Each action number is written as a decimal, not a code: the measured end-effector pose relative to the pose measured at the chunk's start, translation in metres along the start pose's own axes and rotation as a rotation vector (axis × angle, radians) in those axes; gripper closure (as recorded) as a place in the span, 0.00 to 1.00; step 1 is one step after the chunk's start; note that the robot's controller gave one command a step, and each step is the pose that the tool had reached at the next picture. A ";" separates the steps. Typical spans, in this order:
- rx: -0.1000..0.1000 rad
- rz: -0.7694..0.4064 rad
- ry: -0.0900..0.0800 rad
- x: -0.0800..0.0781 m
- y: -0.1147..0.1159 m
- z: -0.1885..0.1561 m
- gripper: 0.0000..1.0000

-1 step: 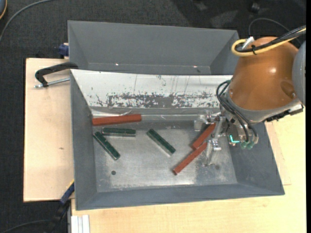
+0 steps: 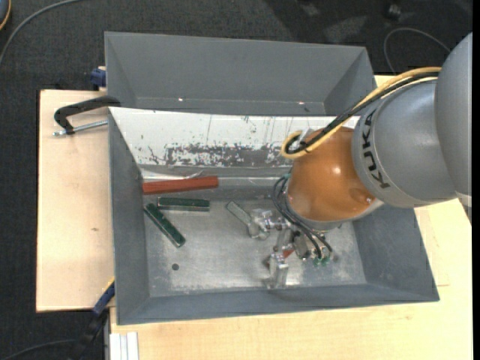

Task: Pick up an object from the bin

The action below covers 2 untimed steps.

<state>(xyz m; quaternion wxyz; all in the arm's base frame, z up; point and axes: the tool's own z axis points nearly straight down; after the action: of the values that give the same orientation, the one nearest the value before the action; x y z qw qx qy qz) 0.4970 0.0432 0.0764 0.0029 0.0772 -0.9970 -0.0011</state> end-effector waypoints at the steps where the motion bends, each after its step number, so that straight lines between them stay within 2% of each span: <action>1: 0.004 -0.174 -0.004 0.005 -0.055 0.006 0.00; 2: 0.002 -0.176 -0.006 0.005 -0.052 0.006 1.00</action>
Offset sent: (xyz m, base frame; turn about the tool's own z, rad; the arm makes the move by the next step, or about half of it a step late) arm 0.0027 -0.0532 -0.0064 -0.1772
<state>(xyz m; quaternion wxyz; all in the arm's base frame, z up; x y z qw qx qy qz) 0.5003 -0.0093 0.0706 -0.0002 0.1643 -0.9864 -0.0005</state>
